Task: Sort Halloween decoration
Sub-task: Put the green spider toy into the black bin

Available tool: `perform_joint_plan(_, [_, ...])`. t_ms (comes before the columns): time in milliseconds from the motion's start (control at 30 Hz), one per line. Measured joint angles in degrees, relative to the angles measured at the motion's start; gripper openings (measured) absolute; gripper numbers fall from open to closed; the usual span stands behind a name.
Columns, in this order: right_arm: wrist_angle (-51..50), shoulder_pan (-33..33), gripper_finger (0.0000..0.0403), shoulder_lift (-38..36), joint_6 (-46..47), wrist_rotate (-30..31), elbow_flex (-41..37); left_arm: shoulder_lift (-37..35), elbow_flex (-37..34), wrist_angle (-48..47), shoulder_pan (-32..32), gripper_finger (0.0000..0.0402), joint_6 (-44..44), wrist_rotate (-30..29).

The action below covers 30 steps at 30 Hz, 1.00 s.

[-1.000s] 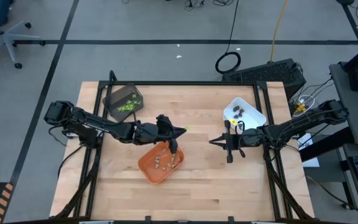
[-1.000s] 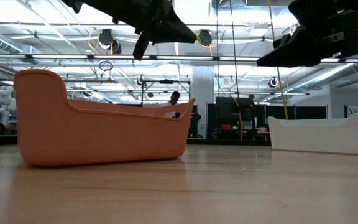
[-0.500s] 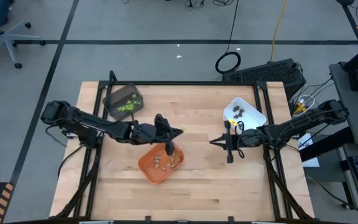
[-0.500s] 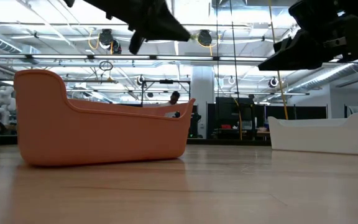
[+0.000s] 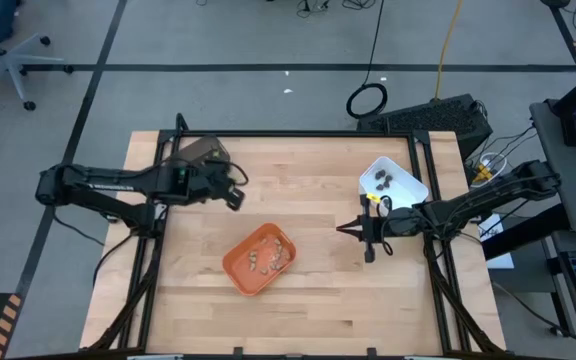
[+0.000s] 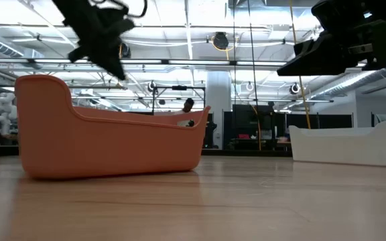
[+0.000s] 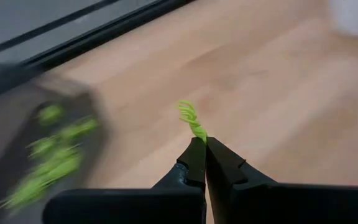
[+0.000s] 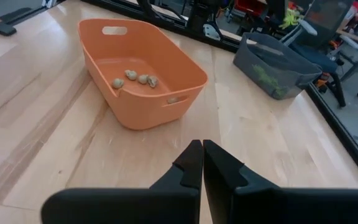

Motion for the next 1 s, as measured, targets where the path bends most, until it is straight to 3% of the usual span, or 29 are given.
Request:
perform_joint_plan(233, [0.1,-0.4,0.0,0.1,-2.5,0.1,0.0,-0.6,0.0,-12.9,11.3,0.0,-1.2,0.8])
perform_joint_plan(500, [-0.9,-1.9,0.0,0.1,-2.9,0.1,0.0,1.2,0.0,-15.5,21.9,0.0,4.5,5.7])
perform_joint_plan(1000, [-3.5,-5.2,0.0,0.1,-2.5,0.1,0.0,8.1,-0.1,-15.9,29.0,0.0,10.1,8.6])
